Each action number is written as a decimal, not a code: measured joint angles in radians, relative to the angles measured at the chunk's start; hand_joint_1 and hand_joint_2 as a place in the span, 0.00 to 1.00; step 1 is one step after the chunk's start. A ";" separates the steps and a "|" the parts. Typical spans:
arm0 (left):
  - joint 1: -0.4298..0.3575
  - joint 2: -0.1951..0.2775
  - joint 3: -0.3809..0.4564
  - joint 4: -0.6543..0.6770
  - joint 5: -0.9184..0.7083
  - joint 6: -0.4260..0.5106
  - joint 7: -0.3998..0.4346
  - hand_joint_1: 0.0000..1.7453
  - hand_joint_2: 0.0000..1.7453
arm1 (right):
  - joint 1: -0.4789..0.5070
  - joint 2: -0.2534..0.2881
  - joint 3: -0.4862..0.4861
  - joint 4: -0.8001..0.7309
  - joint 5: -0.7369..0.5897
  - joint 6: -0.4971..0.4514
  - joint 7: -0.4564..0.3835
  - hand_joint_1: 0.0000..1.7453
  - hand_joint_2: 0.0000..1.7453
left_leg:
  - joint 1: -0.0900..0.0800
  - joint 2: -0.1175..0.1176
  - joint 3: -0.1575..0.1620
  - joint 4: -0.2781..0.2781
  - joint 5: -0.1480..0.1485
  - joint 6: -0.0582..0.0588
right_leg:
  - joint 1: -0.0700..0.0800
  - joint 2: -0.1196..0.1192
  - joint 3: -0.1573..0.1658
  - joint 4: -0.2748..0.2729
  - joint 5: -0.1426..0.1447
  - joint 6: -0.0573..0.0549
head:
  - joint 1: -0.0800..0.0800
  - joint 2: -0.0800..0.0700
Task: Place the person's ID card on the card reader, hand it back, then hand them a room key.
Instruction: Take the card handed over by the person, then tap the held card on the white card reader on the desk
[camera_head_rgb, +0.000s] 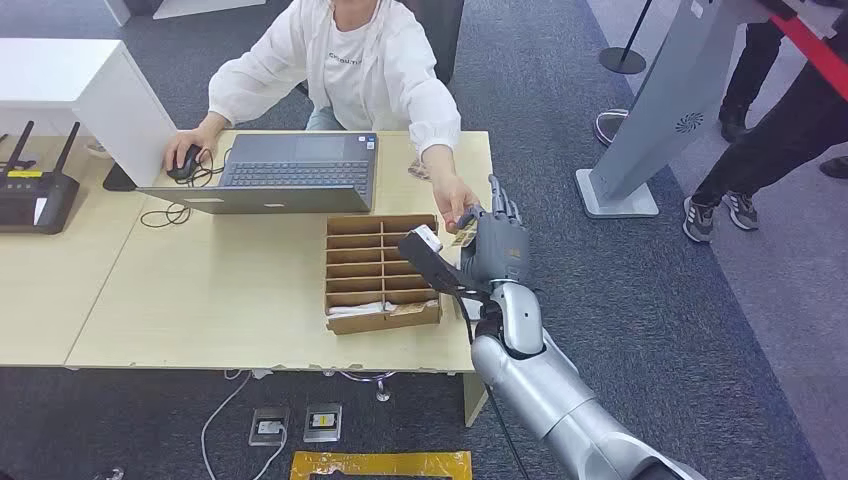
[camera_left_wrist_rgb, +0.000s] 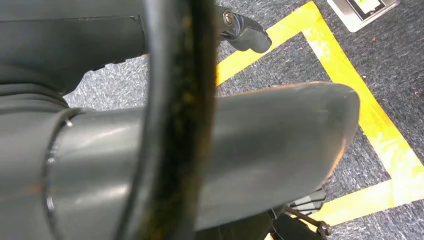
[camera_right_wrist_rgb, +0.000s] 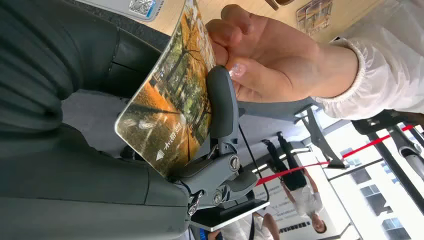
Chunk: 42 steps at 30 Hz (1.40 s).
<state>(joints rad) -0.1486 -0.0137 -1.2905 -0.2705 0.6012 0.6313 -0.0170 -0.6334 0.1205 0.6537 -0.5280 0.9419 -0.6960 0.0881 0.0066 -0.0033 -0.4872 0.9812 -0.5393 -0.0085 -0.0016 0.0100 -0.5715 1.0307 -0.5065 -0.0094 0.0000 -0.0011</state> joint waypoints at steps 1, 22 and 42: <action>0.000 0.000 0.000 0.000 0.000 0.000 0.000 0.00 0.00 | 0.000 0.000 -0.001 0.000 0.001 0.000 0.000 1.00 1.00 | 0.000 0.000 0.000 0.000 0.000 0.000 | 0.000 0.000 0.000 0.000 0.000 0.000 | 0.000 0.000; 0.007 -0.001 0.000 0.000 -0.006 0.017 0.000 0.00 0.00 | 0.054 -0.003 -0.133 -0.077 0.166 -0.002 -0.042 1.00 1.00 | 0.000 0.000 0.000 0.000 0.000 0.000 | 0.000 0.000 0.000 0.000 0.000 0.000 | 0.000 0.000; 0.019 0.000 0.000 0.000 -0.001 0.016 0.000 0.00 0.00 | 0.150 -0.040 -0.305 -0.177 0.247 -0.002 -0.015 1.00 1.00 | 0.000 0.001 0.000 0.000 0.000 0.000 | 0.000 0.001 -0.001 0.000 0.000 0.000 | 0.000 0.000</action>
<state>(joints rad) -0.1298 -0.0134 -1.2902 -0.2705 0.6002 0.6473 -0.0168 -0.4837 0.0801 0.3489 -0.7050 1.1889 -0.6978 0.0735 0.0065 -0.0027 -0.4869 0.9813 -0.5393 -0.0085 -0.0015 0.0114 -0.5720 1.0307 -0.5064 -0.0094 -0.0001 -0.0011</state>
